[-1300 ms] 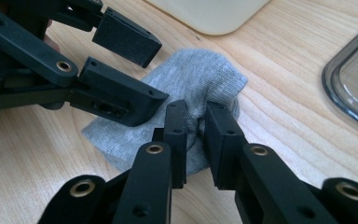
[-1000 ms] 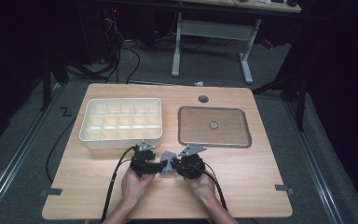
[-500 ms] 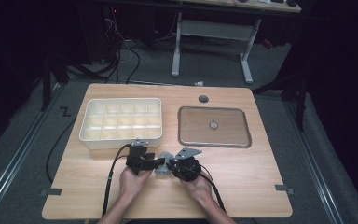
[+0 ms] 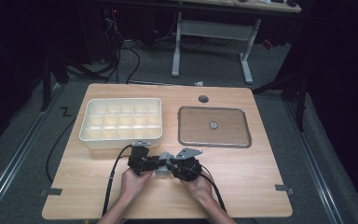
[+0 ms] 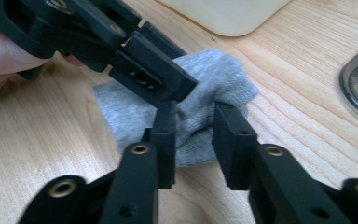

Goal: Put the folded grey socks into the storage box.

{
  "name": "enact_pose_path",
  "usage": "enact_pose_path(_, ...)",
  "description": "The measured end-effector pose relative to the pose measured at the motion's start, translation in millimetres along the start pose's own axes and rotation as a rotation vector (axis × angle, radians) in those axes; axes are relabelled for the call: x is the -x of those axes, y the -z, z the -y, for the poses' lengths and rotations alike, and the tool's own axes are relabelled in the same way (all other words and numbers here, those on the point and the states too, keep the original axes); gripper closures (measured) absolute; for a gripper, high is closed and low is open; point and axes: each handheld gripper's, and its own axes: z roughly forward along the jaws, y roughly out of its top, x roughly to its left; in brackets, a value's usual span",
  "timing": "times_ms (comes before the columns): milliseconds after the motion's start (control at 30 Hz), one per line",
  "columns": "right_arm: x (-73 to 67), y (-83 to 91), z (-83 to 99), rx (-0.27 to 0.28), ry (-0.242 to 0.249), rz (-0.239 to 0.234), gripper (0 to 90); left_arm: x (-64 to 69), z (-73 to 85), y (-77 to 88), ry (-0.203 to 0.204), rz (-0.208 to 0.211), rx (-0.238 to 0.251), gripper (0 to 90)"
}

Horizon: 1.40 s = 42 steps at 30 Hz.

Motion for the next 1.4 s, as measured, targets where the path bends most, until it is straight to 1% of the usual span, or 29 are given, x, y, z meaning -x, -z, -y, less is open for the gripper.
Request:
enact_pose_path(33,0.5,0.3,0.0,-0.002,-0.004,0.000,67.7,1.2,0.1,0.1,0.000,-0.003,0.002,65.7)
enact_pose_path(100,2.0,1.7,-0.1,-0.001,-0.011,-0.001,63.5,2.5,0.2,0.6,-0.016,-0.008,0.001,68.4)
enact_pose_path(167,2.5,4.0,0.3,0.004,-0.017,0.004,58.3,5.3,1.0,1.2,-0.043,-0.020,0.011,71.7)
enact_pose_path(267,5.1,10.3,2.2,0.016,-0.025,0.025,52.5,6.4,1.0,1.7,-0.053,-0.021,0.014,74.2)
enact_pose_path(367,11.0,19.2,6.2,0.040,-0.045,0.043,50.5,7.6,1.0,2.2,-0.057,-0.022,0.020,75.2)
enact_pose_path(433,16.3,25.7,10.2,0.046,-0.058,0.057,49.7,8.9,1.0,2.9,-0.062,-0.025,0.023,75.6)
enact_pose_path(567,32.2,36.6,23.5,0.009,-0.080,0.103,48.7,10.2,0.7,5.6,-0.073,-0.031,0.031,76.0)
enact_pose_path(667,41.5,42.3,33.2,-0.021,-0.094,0.151,48.1,11.5,0.6,9.4,-0.084,-0.039,0.035,76.2)
enact_pose_path(800,49.1,47.7,42.8,-0.031,-0.111,0.205,45.9,12.6,0.5,15.5,-0.101,-0.051,0.045,76.3)
enact_pose_path(867,50.7,48.8,46.0,-0.046,-0.107,0.244,44.9,13.2,0.7,18.3,-0.108,-0.054,0.047,76.3)
enact_pose_path(933,50.1,48.5,47.9,-0.054,-0.094,0.260,44.3,13.5,0.5,20.6,-0.118,-0.053,0.049,76.3)
enact_pose_path(1033,52.6,48.7,50.9,-0.038,-0.108,0.249,43.0,12.6,0.7,24.2,-0.121,-0.055,0.044,76.4)
enact_pose_path(1133,55.5,48.8,54.3,-0.016,-0.142,0.231,42.5,12.7,0.6,27.3,-0.123,-0.054,0.045,76.4)
enact_pose_path(1267,55.0,48.5,54.1,-0.019,-0.146,0.236,40.9,14.3,-1.4,30.4,-0.128,-0.051,0.042,76.4)
enact_pose_path(1400,54.2,47.6,53.3,-0.020,-0.149,0.248,39.6,16.6,-5.1,34.9,-0.144,-0.050,0.044,76.4)
